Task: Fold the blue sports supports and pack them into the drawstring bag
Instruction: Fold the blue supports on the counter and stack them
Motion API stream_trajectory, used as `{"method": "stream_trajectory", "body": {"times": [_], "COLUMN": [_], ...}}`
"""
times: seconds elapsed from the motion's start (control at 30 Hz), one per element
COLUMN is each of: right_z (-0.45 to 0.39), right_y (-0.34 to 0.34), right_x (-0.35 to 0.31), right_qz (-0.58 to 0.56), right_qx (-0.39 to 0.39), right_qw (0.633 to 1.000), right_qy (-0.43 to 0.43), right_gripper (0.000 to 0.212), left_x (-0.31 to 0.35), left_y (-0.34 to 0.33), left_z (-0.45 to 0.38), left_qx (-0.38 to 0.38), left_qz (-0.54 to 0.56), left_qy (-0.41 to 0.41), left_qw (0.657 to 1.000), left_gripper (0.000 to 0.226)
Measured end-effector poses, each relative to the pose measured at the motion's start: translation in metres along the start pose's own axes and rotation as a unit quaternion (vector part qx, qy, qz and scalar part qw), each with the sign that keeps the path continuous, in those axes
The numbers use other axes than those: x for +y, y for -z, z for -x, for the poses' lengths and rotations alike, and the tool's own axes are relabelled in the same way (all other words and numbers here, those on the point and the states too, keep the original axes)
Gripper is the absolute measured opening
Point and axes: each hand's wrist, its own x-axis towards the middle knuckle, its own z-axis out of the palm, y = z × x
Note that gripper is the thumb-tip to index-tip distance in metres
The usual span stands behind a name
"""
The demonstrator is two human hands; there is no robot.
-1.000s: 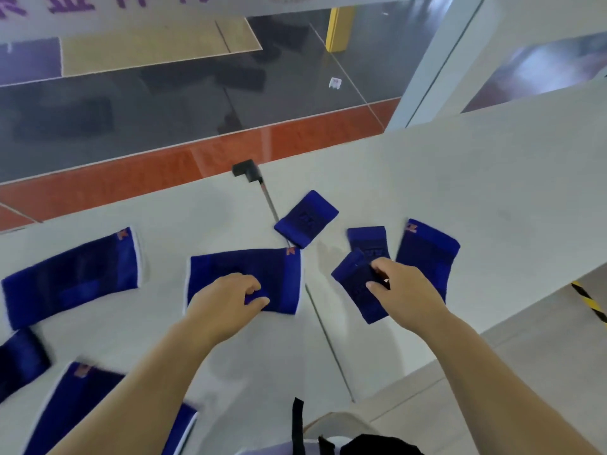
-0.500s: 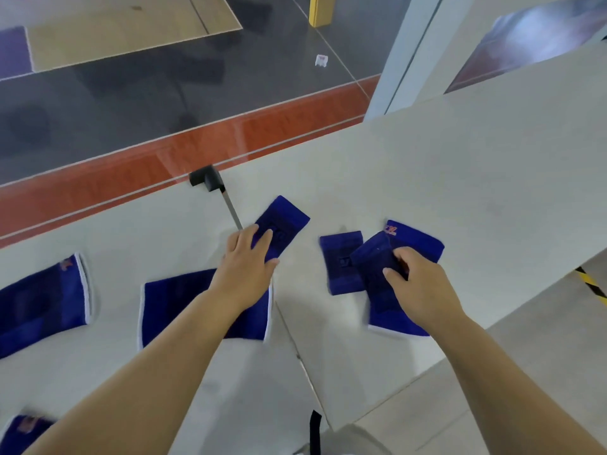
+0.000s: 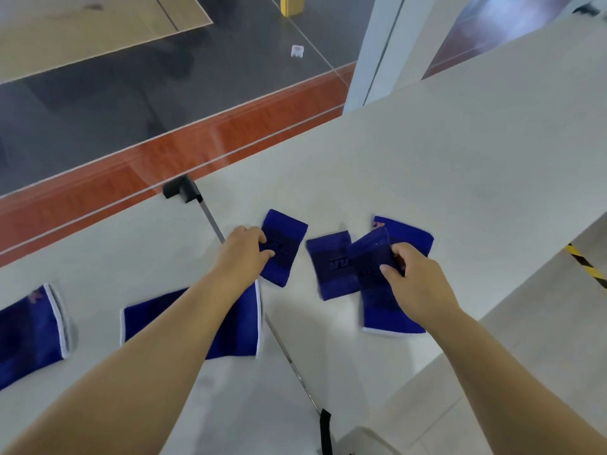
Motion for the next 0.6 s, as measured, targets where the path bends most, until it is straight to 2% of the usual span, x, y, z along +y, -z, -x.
{"method": "stream_trajectory", "body": {"times": [0.17, 0.3, 0.47, 0.6], "right_z": [-0.002, -0.003, -0.001, 0.001], "right_y": [0.002, 0.004, 0.009, 0.011], "right_x": [0.009, 0.013, 0.021, 0.027], "right_qz": [-0.027, -0.043, -0.036, -0.029], "right_qx": [0.001, 0.006, 0.002, -0.003], "right_qw": [1.0, 0.999, 0.999, 1.0], "right_qy": [-0.01, -0.014, -0.007, -0.003], "right_gripper": [0.015, 0.019, 0.019, 0.018], "left_x": [0.016, 0.049, 0.08, 0.088], "left_y": [-0.012, -0.033, -0.064, -0.066], "left_z": [0.017, 0.028, 0.024, 0.015], "left_qx": [0.055, 0.0, -0.018, -0.024], "left_qz": [-0.03, 0.004, -0.053, -0.009], "left_qy": [-0.018, -0.059, 0.021, 0.052], "left_qw": [0.998, 0.998, 0.998, 0.998], "left_gripper": [0.036, 0.031, 0.057, 0.05]}}
